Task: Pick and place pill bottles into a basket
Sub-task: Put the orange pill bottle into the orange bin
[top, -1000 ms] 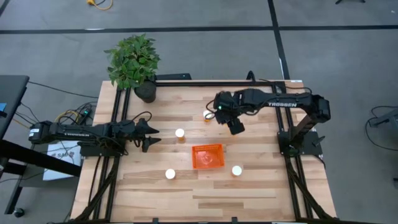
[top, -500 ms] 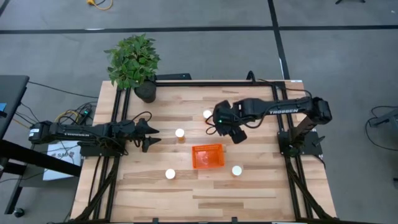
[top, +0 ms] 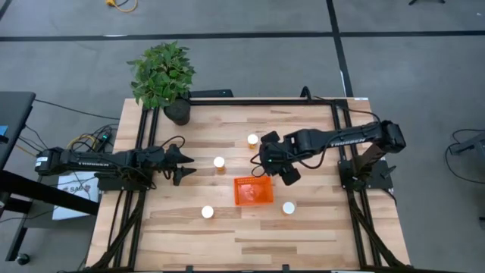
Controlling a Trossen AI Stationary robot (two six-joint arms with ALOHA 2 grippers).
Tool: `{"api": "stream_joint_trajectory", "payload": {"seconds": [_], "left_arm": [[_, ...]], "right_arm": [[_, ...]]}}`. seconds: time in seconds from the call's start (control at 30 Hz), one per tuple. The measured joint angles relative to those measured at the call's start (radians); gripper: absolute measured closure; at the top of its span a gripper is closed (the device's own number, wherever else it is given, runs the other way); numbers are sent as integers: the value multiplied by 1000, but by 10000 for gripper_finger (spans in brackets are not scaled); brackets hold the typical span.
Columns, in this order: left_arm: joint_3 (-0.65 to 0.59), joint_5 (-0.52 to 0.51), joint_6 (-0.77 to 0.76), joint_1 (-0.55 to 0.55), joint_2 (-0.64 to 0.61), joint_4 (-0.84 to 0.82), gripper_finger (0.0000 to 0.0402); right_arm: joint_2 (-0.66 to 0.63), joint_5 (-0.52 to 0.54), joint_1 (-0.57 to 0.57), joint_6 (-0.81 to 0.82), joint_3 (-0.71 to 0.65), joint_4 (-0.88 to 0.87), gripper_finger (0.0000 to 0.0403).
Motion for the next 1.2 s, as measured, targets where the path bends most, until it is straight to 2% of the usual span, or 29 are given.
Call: {"api": "stream_joint_trajectory", "payload": {"seconds": [0.53, 1.03, 1.2], "left_arm": [[0, 0, 0, 0, 0, 0, 156], [0, 0, 0, 0, 0, 0, 156], [0, 0, 0, 0, 0, 0, 156]], "right_arm": [[0, 1, 96, 79, -1, 19, 189], [1, 1, 94, 111, -1, 19, 189], [39, 0, 96, 104, -2, 20, 191]]}}
